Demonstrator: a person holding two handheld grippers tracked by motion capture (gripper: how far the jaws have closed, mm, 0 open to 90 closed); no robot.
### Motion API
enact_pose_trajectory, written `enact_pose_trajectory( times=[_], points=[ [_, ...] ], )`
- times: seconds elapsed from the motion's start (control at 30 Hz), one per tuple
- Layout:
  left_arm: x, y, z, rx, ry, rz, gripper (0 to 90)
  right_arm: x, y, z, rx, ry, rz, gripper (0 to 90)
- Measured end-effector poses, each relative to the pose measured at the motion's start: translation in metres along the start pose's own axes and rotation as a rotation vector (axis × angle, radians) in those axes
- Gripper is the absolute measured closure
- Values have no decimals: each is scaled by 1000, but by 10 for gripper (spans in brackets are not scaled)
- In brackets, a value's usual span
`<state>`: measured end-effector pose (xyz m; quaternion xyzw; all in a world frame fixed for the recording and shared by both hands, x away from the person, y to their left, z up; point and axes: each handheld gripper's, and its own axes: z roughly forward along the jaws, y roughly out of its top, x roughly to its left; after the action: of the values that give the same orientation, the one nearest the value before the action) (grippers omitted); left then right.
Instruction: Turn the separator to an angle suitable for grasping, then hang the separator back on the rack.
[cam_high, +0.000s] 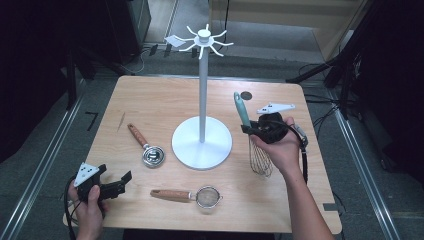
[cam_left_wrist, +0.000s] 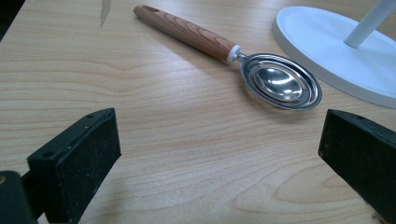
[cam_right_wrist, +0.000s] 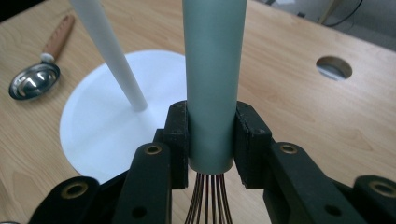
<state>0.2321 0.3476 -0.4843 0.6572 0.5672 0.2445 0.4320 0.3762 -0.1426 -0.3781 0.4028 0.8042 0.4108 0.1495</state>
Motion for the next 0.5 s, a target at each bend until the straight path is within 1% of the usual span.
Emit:
enact_pose_trajectory(
  times=[0.07,0.2,0.23,0.27,0.3,0.37,0.5],
  points=[
    [0,0,0,-1,0,0,0,4,0,-3,-33,-1,-6,713],
    [0,0,0,0,-1,0,0,14,-2,-8,-101,4,-2,713],
    [0,0,0,1,-1,1,0,16,-3,-9,-113,7,1,712],
    [0,0,0,1,-1,1,0,16,-3,-9,-113,7,1,712],
    [0,0,0,1,-1,3,0,18,-4,-11,-146,9,6,712],
    [0,0,0,-2,0,1,0,21,-4,-13,-169,15,17,712],
    [0,0,0,0,-1,0,0,26,-4,-16,-214,39,14,712]
  ],
)
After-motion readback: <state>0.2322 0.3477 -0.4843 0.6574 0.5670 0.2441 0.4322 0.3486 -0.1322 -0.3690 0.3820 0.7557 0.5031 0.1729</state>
